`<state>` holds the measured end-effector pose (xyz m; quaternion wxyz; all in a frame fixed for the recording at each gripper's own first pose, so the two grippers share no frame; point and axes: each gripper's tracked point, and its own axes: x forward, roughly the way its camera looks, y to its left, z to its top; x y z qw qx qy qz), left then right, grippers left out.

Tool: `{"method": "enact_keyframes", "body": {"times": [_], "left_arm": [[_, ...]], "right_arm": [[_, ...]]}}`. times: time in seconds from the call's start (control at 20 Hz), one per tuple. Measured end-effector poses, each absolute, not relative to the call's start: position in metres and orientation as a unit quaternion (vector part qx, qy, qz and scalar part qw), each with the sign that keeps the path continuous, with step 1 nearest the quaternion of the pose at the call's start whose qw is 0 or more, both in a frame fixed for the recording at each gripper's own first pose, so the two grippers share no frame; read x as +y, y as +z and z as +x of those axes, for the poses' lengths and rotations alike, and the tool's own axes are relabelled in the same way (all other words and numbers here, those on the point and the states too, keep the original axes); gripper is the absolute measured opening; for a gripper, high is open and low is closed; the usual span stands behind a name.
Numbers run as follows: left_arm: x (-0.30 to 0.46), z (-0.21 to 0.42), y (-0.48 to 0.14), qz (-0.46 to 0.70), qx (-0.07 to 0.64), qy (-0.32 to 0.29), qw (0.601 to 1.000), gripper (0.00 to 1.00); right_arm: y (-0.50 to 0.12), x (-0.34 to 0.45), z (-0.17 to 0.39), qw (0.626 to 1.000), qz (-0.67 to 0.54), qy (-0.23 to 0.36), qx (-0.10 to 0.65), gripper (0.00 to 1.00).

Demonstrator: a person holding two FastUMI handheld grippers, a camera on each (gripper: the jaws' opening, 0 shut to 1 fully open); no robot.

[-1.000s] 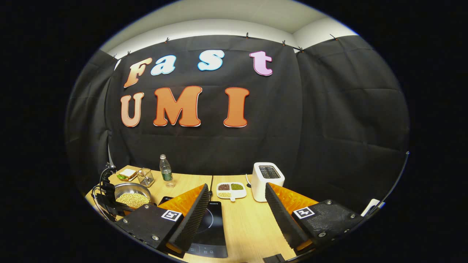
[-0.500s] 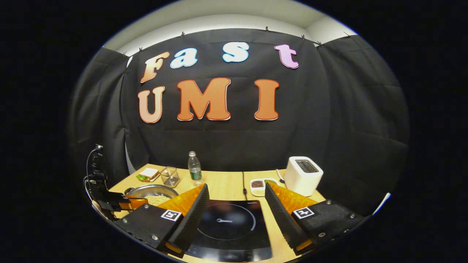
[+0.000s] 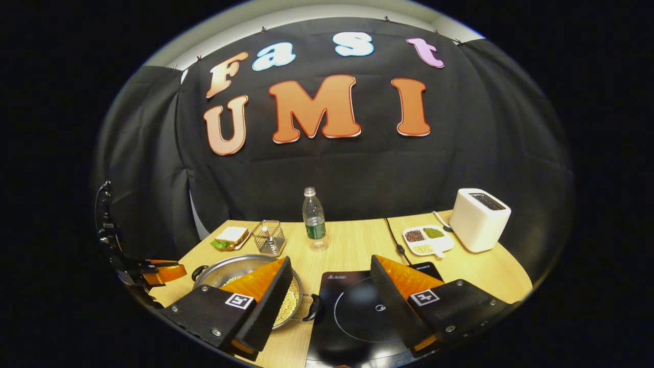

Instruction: First push the handle of the pot to place it horizontally, then grasp the pot with both hands and set it on the induction cooktop.

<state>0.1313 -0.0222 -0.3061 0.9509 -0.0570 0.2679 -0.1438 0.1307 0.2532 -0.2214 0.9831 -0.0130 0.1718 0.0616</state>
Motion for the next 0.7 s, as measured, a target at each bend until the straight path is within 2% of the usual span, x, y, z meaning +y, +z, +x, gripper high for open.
{"method": "enact_keyframes", "body": {"times": [0.1,0.15,0.2,0.3,0.7], "left_arm": [[-0.013,0.138,-0.315,-0.064,0.272,-0.143,0.949,0.65],[-0.008,0.138,-0.323,-0.069,0.279,-0.143,0.947,0.73],[-0.004,0.142,-0.331,-0.072,0.285,-0.137,0.946,0.89],[0.0,0.149,-0.348,-0.077,0.298,-0.131,0.942,0.92],[0.002,0.169,-0.392,-0.064,0.328,-0.127,0.934,0.92]], "right_arm": [[-0.246,0.264,0.14,0.979,-0.007,0.058,0.194,0.96],[-0.256,0.269,0.143,0.977,-0.005,0.056,0.203,0.96],[-0.265,0.274,0.146,0.976,-0.003,0.056,0.211,0.96],[-0.281,0.283,0.149,0.974,-0.013,0.056,0.221,0.96],[-0.346,0.294,0.164,0.958,-0.043,0.043,0.28,0.96]]}}
